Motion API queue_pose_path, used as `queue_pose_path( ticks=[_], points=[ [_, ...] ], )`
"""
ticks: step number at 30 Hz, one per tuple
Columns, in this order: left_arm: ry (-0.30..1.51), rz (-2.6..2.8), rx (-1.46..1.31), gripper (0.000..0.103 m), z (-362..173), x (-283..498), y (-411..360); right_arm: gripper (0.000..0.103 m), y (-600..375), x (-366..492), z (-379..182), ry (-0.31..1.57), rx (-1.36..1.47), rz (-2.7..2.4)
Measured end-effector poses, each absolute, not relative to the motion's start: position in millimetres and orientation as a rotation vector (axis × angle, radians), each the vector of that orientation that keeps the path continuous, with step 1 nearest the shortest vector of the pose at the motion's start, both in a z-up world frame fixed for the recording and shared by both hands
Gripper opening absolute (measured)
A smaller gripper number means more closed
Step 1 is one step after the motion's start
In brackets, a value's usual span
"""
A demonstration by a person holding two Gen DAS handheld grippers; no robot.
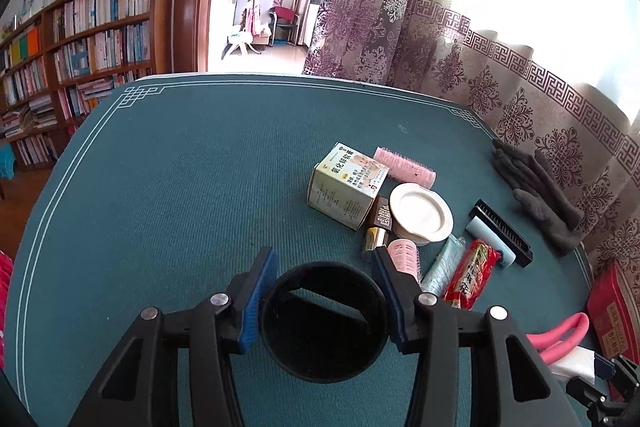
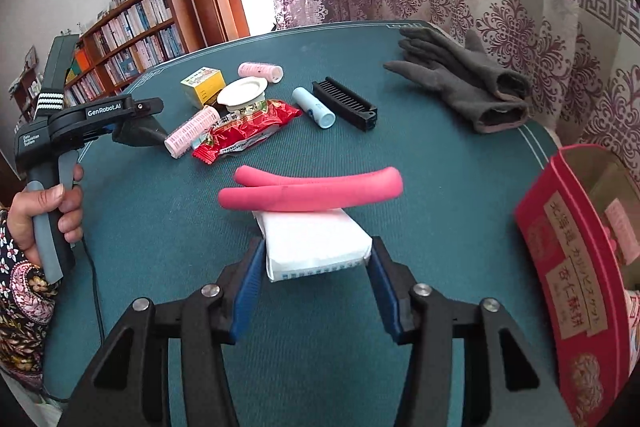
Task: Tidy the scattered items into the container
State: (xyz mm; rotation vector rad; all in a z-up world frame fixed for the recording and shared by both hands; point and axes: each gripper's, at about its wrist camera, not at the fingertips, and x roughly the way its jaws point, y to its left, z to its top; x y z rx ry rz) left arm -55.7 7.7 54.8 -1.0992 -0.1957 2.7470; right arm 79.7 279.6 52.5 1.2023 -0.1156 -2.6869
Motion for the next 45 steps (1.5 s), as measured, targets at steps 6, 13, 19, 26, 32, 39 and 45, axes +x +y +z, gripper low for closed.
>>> queue_pose_path(
  ticks=[6, 13, 19, 26, 32, 39, 45],
  points=[
    [-0.217, 2.746, -1.079, 0.051, 61, -26, 8, 0.054, 300, 90, 58, -0.283, 1.185, -2.683],
    [-0.186, 2.735, -1.015, 0.051, 83, -6, 21, 0.054, 302, 108, 78, -0.279, 1.085, -2.737],
    [-0.133, 2.694, -0.962, 0.051, 100, 6, 45, 0.054, 310, 121, 89, -0.297, 1.018, -2.777],
    [-0.082, 2.634, -0.946, 0.051, 110, 13, 77, 0.054, 331, 133, 102, -0.353, 0.956, -2.83],
    [-0.021, 2.574, -0.911, 0.051, 121, 19, 113, 0.054, 365, 150, 117, -0.417, 0.886, -2.931],
    [0.039, 2.48, -0.855, 0.051, 137, 28, 165, 0.054, 426, 177, 135, -0.511, 0.803, -3.147],
    [0.088, 2.381, -0.814, 0.051, 148, 38, 218, 0.054, 471, 198, 128, -0.575, 0.828, -3.258]
  ],
)
